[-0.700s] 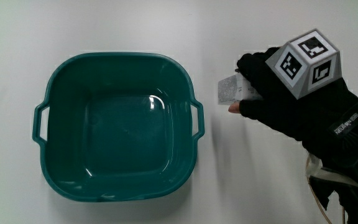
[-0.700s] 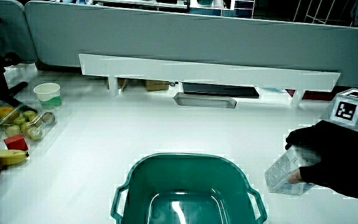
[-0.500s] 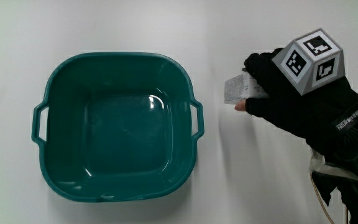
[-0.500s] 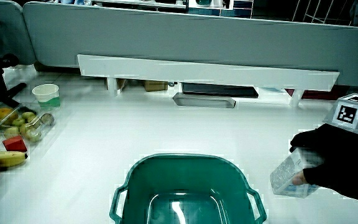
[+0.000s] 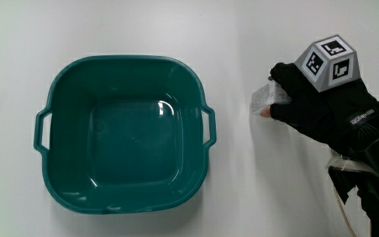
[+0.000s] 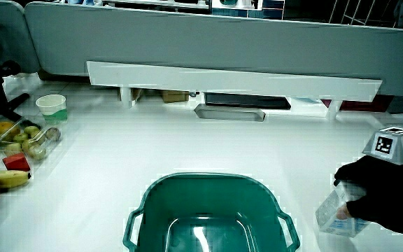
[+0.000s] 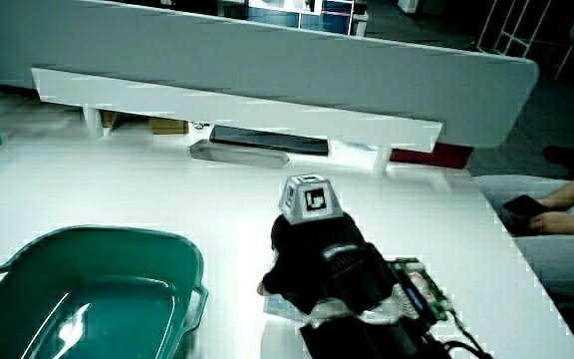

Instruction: Place milk on desk

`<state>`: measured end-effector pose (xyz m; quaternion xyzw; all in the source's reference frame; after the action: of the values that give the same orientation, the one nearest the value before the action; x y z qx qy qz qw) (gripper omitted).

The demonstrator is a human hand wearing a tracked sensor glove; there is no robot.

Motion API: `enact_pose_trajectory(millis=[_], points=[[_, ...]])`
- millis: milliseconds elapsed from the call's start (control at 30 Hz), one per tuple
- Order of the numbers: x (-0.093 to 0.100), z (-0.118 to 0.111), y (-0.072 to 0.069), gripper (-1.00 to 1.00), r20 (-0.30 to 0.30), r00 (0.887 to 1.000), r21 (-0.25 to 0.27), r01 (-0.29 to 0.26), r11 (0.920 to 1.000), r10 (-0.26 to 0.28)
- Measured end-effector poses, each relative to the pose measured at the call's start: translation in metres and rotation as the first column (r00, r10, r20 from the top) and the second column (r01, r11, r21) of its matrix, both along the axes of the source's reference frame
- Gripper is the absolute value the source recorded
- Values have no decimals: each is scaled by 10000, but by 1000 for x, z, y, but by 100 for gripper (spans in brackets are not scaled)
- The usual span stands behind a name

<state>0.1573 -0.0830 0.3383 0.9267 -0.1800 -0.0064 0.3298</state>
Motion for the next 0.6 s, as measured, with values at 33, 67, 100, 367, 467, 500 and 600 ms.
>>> enact_pose_trajectory(millis=[33,67,100,367,467,500,600], points=[[2,4,-1,0,-26,10000,-77,-36,10000,36],[2,5,-1,0,-23,10000,-101,-88,9999,88],[3,8,-2,0,-101,9999,-149,-82,9999,80],[10,20,-4,0,-113,9996,-360,-258,9990,254],[10,20,-4,0,-132,9996,-472,-275,9985,269],[12,24,-5,0,-324,9991,-497,-288,9983,272],[12,23,-6,0,-236,9990,-548,-380,9978,368]])
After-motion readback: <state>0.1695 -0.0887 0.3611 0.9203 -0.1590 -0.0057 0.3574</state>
